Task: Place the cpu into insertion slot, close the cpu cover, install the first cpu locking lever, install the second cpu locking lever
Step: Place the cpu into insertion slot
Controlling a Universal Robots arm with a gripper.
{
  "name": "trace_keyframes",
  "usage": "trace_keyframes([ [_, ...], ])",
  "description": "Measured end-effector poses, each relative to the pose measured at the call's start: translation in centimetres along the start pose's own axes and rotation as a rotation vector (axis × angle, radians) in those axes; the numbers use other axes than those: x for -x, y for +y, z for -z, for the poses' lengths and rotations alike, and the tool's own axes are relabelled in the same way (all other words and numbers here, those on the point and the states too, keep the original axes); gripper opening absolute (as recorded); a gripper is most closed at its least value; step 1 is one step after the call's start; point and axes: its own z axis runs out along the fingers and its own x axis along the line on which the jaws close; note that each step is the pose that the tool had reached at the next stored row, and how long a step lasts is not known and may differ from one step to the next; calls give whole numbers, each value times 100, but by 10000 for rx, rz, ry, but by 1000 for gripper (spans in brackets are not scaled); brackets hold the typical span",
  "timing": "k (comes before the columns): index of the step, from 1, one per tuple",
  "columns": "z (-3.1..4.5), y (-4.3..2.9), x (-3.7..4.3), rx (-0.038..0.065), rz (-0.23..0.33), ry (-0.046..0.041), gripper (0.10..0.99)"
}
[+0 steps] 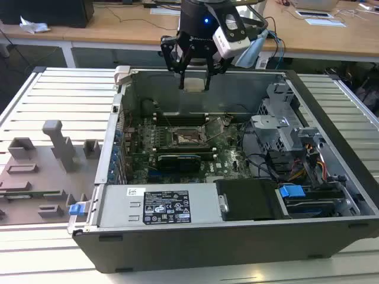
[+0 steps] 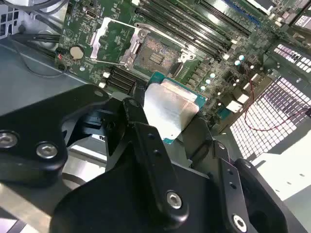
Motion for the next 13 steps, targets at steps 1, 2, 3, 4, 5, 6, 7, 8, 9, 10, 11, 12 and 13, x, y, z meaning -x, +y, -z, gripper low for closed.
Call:
trace_keyframes([
  [1, -33, -3, 1, 0, 1, 0, 545],
  [2, -66, -6, 1, -4, 0, 0, 545],
  [3, -86, -8, 2, -5, 1, 1, 545],
  [4, -105, -10, 2, -5, 1, 0, 545],
  [5, -128, -11, 3, -5, 1, 0, 545],
  [6, -148, -13, 3, -5, 1, 0, 545],
  [7, -177, -16, 4, -5, 1, 0, 545],
  [8, -195, -18, 4, -6, 1, 0, 545],
  [9, -214, -19, 4, -6, 1, 0, 545],
  [10, -233, -21, 5, -6, 0, 0, 545],
  [11, -253, -23, 5, -5, 0, 0, 545],
  [12, -277, -25, 6, -5, 1, 0, 545],
  [13, -295, -27, 6, -5, 0, 0, 545],
])
